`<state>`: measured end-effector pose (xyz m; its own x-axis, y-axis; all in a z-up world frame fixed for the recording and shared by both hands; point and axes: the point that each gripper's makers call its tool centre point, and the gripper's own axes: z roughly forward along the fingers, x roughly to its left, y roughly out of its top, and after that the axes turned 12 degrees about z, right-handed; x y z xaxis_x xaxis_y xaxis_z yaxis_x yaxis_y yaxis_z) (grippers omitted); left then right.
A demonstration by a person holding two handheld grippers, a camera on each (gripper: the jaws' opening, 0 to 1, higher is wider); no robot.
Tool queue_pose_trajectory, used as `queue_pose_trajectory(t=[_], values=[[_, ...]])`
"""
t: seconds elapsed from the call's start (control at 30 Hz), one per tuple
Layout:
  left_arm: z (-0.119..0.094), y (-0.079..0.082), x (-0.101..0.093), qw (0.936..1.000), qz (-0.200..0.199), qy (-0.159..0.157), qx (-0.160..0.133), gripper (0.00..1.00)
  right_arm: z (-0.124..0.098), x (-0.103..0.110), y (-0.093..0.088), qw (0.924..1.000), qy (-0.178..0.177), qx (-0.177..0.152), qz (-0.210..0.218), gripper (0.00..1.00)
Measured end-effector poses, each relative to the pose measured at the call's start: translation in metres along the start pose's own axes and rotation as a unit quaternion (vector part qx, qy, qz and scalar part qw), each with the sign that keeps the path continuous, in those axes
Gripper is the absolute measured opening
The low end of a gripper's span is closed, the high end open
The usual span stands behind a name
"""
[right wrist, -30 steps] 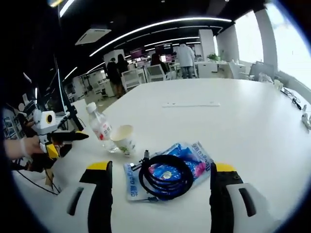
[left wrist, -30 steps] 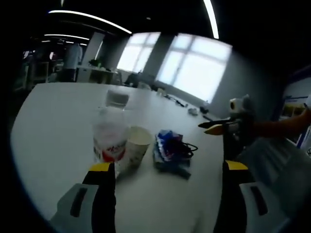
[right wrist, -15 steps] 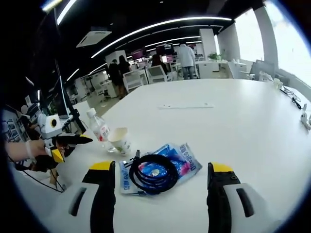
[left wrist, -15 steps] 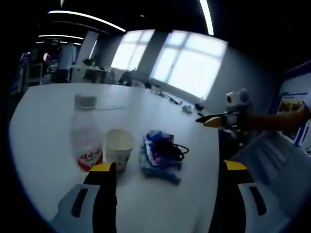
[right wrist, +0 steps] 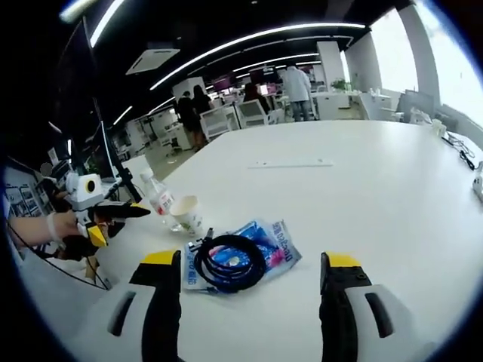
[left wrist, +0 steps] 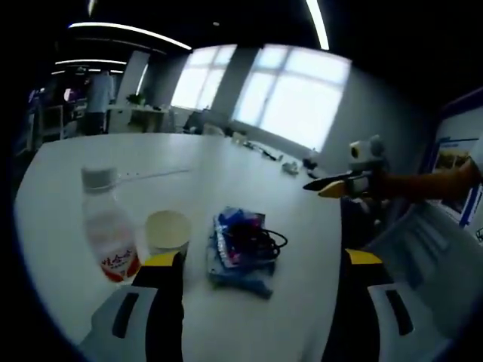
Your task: Arrange the tabletop items into an orderly group along one side of the table until the central work area is clear of visible clutter.
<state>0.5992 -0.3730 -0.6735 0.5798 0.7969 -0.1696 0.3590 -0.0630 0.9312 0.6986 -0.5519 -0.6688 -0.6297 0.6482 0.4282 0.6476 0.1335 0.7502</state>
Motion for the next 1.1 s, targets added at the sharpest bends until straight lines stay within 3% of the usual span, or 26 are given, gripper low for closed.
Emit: queue_pose_trajectory(t=[0.47, 0.7, 0.93, 1.1], values=[[0.017, 0.007, -0.003, 0.9996, 0.003, 0.024, 0.016, 0.79, 0.007, -0.007, -0.002, 0.9992, 0.037, 0.014, 0.007, 0.68], [0.026, -0.003, -0.010, 0.9988, -0.004, 0.030, 0.039, 0.78, 0.013, -0.009, -0.013, 0.9978, 0.054, 0.036, 0.011, 0.67], [0.036, 0.001, -0.011, 0.9985, -0.014, 0.041, 0.032, 0.74, 0.020, -0.011, -0.019, 0.9967, 0.065, 0.047, 0.015, 0.64], [0.046, 0.001, -0.011, 0.9982, -0.011, 0.038, 0.045, 0.68, 0.028, -0.015, -0.021, 0.9955, 0.075, 0.056, 0.016, 0.64]])
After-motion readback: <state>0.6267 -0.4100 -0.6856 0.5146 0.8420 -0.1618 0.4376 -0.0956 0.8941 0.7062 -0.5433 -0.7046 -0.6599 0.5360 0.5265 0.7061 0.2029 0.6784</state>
